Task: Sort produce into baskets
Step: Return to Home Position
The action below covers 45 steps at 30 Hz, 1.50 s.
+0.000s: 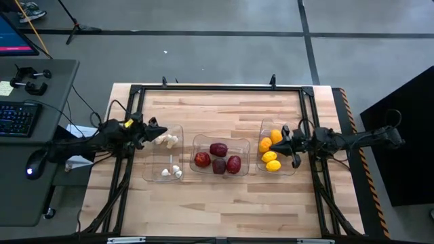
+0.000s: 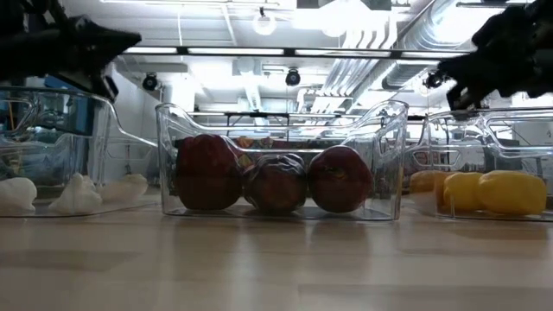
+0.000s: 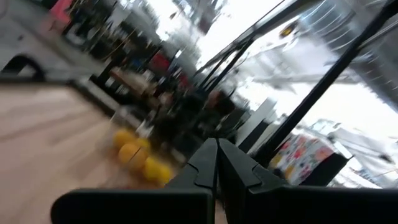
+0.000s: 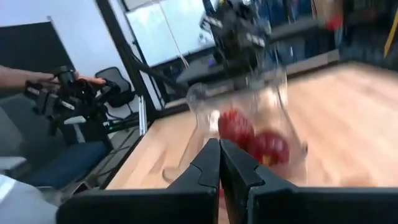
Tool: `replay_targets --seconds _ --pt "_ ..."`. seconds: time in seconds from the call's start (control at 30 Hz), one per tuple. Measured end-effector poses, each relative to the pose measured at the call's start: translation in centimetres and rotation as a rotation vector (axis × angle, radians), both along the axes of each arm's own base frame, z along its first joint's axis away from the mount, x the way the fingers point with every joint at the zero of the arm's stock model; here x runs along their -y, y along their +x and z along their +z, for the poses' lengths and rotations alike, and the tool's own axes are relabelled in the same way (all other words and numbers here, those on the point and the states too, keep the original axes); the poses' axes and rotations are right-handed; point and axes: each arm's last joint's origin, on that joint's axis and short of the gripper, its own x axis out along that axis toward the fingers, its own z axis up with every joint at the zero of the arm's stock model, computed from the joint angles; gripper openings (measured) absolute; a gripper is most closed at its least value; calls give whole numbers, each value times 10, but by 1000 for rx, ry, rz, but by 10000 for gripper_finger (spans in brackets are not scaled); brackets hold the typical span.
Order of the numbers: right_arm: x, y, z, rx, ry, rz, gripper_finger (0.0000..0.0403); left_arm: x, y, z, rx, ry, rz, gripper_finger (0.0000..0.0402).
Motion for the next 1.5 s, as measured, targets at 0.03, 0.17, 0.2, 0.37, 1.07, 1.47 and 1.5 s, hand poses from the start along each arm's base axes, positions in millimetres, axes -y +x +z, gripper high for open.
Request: replay_targets --seconds 0.03,0.17,0.2,0.37,1.07,1.47,1.5 --pt "0 0 -2 -29 33 0 0 0 0 -3 -32 -5 0 0" --pt "0 0 -11 -126 118 -5 0 0 0 -19 -193 -32 -2 0" --pt "0 -1 -13 -148 128 -7 0 0 0 -22 -219 -40 9 0" --pt "0 -2 -21 -234 117 -13 0 -1 0 -23 -222 -46 64 0" --pt "4 -19 5 63 138 -24 0 -3 0 -22 -217 -48 78 0" --pt "3 -18 -2 -14 132 -10 0 -3 0 -22 -218 -48 83 0" --pt "3 -18 -2 -14 132 -10 0 -3 -1 -22 -218 -48 83 0"
